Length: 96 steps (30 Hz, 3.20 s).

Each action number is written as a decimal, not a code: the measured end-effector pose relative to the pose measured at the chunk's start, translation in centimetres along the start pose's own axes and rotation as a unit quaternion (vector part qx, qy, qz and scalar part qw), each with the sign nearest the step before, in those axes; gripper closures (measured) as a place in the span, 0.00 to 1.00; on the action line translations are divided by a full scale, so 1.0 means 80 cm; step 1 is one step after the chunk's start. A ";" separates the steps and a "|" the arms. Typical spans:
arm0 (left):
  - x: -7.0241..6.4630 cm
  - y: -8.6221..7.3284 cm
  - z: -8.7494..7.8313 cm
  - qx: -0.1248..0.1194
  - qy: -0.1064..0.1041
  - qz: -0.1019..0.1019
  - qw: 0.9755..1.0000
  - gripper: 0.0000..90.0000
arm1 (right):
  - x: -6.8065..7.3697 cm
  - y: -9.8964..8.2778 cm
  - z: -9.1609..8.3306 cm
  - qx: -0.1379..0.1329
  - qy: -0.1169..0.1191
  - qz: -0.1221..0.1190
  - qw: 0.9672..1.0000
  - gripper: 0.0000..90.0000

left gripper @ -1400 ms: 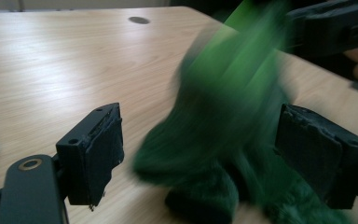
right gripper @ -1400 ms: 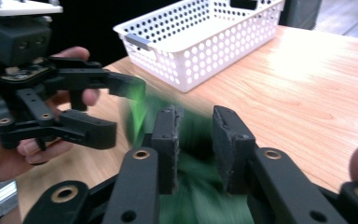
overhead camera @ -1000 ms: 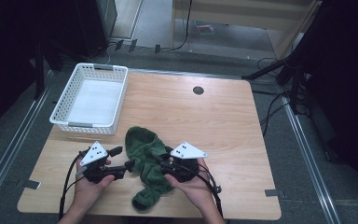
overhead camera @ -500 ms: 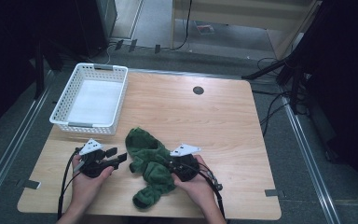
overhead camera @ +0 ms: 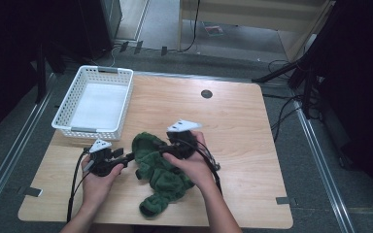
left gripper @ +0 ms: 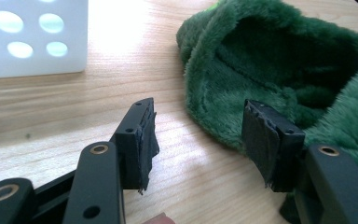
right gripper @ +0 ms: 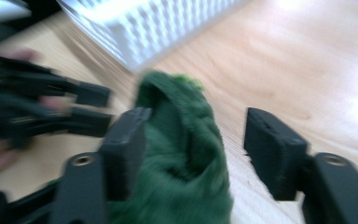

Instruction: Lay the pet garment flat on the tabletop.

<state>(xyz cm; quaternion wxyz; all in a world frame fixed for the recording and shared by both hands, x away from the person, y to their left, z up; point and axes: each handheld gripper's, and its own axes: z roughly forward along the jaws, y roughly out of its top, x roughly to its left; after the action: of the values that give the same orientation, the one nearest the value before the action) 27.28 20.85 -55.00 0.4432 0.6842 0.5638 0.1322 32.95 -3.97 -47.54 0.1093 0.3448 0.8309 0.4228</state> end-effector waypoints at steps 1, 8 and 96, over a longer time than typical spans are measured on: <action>-0.003 0.001 0.002 0.001 0.001 0.003 1.000 0.48 | -0.003 0.003 0.017 0.020 -0.009 -0.002 1.000 0.45; -0.016 0.014 0.024 0.019 0.029 0.028 0.999 0.52 | -0.032 -0.019 0.030 0.024 -0.021 0.052 0.998 0.95; -0.087 0.076 0.135 0.069 -0.007 0.142 0.987 0.92 | -0.093 -0.063 0.045 0.009 -0.094 0.100 0.991 0.90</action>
<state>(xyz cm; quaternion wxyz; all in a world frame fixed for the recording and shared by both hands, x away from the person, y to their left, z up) 36.31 9.88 -54.37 0.3757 0.7870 0.4658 0.1502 37.77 -8.71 -54.54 0.1409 0.4651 0.7821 0.3899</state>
